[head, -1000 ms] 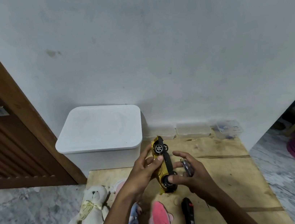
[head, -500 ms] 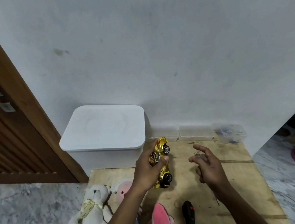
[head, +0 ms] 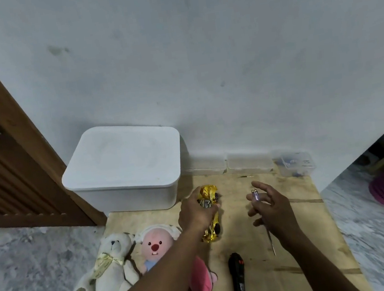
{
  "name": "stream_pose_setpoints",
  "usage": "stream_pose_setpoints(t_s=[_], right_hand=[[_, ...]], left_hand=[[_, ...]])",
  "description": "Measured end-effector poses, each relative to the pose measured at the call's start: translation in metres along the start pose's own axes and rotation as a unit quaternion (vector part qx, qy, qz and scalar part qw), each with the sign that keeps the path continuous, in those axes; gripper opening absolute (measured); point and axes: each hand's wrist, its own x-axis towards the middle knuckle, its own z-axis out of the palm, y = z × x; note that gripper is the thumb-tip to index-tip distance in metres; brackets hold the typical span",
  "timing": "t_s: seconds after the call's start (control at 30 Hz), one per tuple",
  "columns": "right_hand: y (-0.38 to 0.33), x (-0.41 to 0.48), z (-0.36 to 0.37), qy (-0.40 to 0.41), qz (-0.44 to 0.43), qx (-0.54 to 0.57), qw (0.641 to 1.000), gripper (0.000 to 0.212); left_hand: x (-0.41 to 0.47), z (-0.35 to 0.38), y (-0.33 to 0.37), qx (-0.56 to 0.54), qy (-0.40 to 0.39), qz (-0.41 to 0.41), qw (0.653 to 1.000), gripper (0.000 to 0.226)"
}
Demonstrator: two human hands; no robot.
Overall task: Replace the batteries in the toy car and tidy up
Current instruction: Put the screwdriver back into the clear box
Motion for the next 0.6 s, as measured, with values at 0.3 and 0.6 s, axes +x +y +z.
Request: stream_pose_setpoints(t_s=[0.3,0.6], right_hand=[[0.021,0.042,-0.008,-0.055,0.046,-0.019,0.997,0.038],[0.041,0.08,-0.014,-0.077,0.081,0.003,0.994,0.033]], left_hand=[[0.027,0.021,-0.009,0.121,-0.033,-0.071,0.99,0.092],[0.046,0.044,-0.011,0.197,-0.015,-0.099,0.975,0.086]])
